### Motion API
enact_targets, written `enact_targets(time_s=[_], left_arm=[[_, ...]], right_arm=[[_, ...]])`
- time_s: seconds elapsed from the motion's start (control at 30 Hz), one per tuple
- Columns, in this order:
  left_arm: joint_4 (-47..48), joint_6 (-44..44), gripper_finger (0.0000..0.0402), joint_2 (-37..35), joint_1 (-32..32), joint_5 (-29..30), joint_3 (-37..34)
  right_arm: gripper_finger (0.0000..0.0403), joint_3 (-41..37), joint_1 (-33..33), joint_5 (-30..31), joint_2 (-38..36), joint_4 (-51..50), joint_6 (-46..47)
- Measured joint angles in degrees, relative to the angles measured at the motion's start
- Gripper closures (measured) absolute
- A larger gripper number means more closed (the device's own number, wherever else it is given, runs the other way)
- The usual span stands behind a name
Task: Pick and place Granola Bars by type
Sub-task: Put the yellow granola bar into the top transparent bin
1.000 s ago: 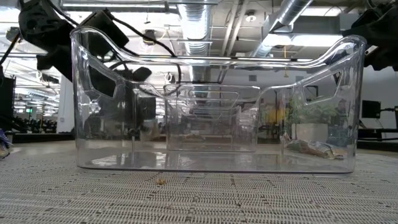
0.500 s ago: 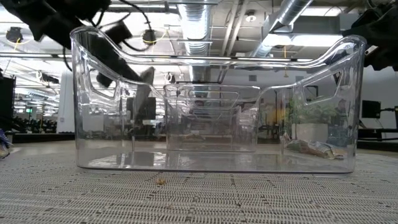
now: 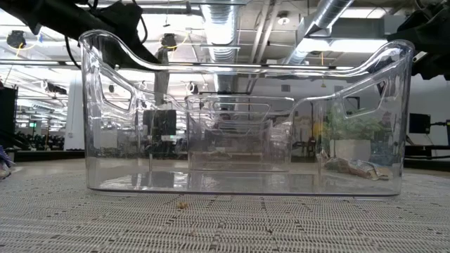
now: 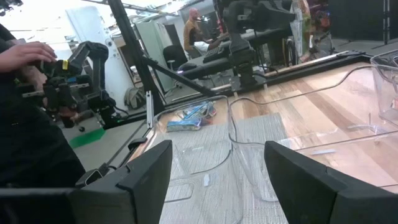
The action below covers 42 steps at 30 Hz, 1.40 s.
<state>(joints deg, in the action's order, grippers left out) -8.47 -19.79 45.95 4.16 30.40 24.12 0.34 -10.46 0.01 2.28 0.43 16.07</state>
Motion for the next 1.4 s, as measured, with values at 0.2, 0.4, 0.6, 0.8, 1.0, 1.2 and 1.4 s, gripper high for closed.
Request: enact_targets(time_s=[0.2,0.4,0.6,0.8,1.0,1.2,1.4], left_arm=[[-0.3,0.1,0.0393,0.0,0.0,0.0,0.0],[-2.3,5.9,0.0393,2.8,3.6,-0.1,2.7],[-2.5,10.0,0.0393,11.0,9.7,-1.2,11.5],[-2.6,15.9,0.0393,23.0,14.0,-8.5,22.8],[3.6,28.0,0.0393,34.9,15.6,-14.0,34.2],[13.2,35.7,0.0393,44.7,15.9,-13.7,43.0],[19.2,37.8,0.0393,51.3,16.2,-13.1,47.9]], right_arm=[[0.0154,0.0,0.0,0.0,0.0,0.0,0.0],[0.0154,0.0,0.0,0.0,0.0,0.0,0.0],[0.0154,0.0,0.0,0.0,0.0,0.0,0.0],[0.0154,0.0,0.0,0.0,0.0,0.0,0.0],[0.0154,0.0,0.0,0.0,0.0,0.0,0.0],[0.0154,0.0,0.0,0.0,0.0,0.0,0.0],[0.0154,0.0,0.0,0.0,0.0,0.0,0.0]])
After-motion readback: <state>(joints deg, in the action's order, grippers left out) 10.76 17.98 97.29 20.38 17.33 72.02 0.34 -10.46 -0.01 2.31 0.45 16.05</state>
